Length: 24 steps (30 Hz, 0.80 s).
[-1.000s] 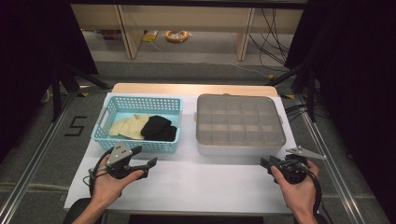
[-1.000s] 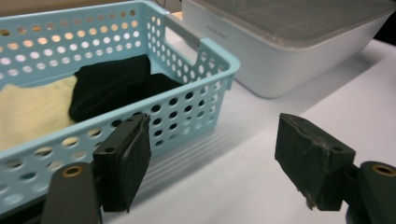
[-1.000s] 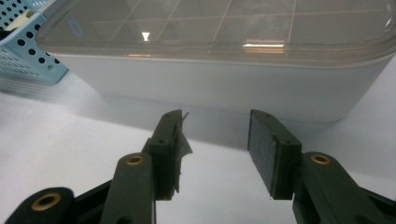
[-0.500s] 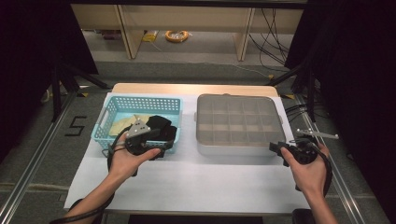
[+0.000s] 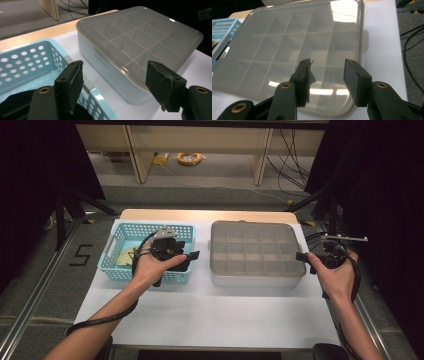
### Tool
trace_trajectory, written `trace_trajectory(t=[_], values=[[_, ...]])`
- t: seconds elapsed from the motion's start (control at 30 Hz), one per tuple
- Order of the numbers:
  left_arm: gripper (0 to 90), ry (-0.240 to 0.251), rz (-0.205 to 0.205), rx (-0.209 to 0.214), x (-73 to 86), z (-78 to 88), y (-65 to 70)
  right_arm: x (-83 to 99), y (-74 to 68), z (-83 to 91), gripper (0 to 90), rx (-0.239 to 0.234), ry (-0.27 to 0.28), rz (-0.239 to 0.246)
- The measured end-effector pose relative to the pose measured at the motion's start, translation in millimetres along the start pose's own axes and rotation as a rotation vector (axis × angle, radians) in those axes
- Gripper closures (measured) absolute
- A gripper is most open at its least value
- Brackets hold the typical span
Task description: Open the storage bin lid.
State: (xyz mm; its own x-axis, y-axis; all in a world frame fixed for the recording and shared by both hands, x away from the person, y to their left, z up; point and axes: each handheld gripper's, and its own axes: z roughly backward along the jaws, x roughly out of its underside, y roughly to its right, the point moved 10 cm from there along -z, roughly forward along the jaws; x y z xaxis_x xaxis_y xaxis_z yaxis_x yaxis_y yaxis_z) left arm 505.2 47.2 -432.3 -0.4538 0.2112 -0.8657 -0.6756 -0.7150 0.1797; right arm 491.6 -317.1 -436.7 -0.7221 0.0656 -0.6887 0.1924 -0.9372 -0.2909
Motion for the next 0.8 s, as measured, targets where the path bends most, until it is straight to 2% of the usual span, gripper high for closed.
trace_trajectory(t=[0.03,0.1,0.17,0.2,0.23,0.27,0.3,0.33,0.37,0.4,0.47,0.5,0.57,0.6,0.63,0.67,0.73,0.77,0.8], values=[[30.2,-0.007,0.008,0.001,-1.2,-5.6,-1.1,-2.2,1.4,-0.8,57.9,-0.006,-0.01,-0.014],[30.4,-0.035,0.005,-0.006,-3.0,-16.0,-3.2,-10.3,9.0,-11.1,57.5,0.013,-0.048,-0.082],[30.3,-0.037,0.014,-0.005,-4.3,-20.0,-3.2,-12.2,11.7,-13.9,57.4,0.021,-0.053,-0.083],[30.3,-0.052,0.014,0.0,-5.1,-25.2,-3.8,-13.7,13.7,-16.8,57.1,0.005,-0.057,-0.074],[30.3,-0.067,0.012,-0.002,-5.2,-30.6,-5.2,-15.5,16.6,-24.2,56.4,0.01,-0.081,-0.107],[30.2,-0.07,0.02,-0.006,-5.8,-34.1,-6.0,-16.6,14.5,-26.0,56.1,-0.004,-0.089,-0.141],[30.2,-0.088,0.014,-0.007,-4.9,-36.4,-8.0,-16.3,18.5,-29.4,55.8,0.017,-0.101,-0.141],[30.0,-0.093,0.024,-0.008,-5.1,-39.5,-9.0,-16.9,21.4,-32.2,55.6,0.008,-0.102,-0.116],[30.0,-0.086,0.042,-0.016,-6.2,-43.0,-9.4,-17.7,22.2,-35.4,55.4,0.008,-0.104,-0.13],[30.0,-0.107,0.029,-0.014,-5.1,-44.6,-11.2,-18.3,22.8,-37.6,55.2,0.006,-0.113,-0.134],[30.0,-0.111,0.04,-0.016,-5.6,-48.2,-11.6,-18.6,23.7,-39.2,55.1,0.011,-0.125,-0.146],[30.0,-0.119,0.044,-0.018,-5.6,-50.6,-12.2,-19.4,28.8,-40.1,54.7,0.035,-0.142,-0.125],[29.9,-0.128,0.062,-0.016,-6.8,-57.2,-12.2,-20.3,34.1,-43.4,53.8,0.072,-0.163,-0.122],[29.9,-0.128,0.062,-0.016,-6.8,-57.2,-12.2,-20.3,34.1,-43.4,53.8,0.072,-0.163,-0.122],[29.9,-0.131,0.068,-0.013,-7.9,-59.7,-11.6,-21.4,28.7,-46.0,53.5,0.037,-0.159,-0.167],[29.8,-0.135,0.074,-0.013,-8.9,-62.1,-11.0,-20.7,29.5,-48.1,53.3,0.04,-0.167,-0.167],[29.8,-0.143,0.079,-0.009,-10.0,-66.7,-9.9,-20.3,36.1,-50.4,52.6,0.062,-0.171,-0.14],[29.8,-0.143,0.079,-0.009,-10.0,-66.7,-9.9,-20.3,36.1,-50.4,52.6,0.062,-0.171,-0.14],[29.8,-0.154,0.085,-0.01,-9.8,-70.3,-9.9,-21.5,39.9,-51.8,52.6,0.043,-0.162,-0.12]])
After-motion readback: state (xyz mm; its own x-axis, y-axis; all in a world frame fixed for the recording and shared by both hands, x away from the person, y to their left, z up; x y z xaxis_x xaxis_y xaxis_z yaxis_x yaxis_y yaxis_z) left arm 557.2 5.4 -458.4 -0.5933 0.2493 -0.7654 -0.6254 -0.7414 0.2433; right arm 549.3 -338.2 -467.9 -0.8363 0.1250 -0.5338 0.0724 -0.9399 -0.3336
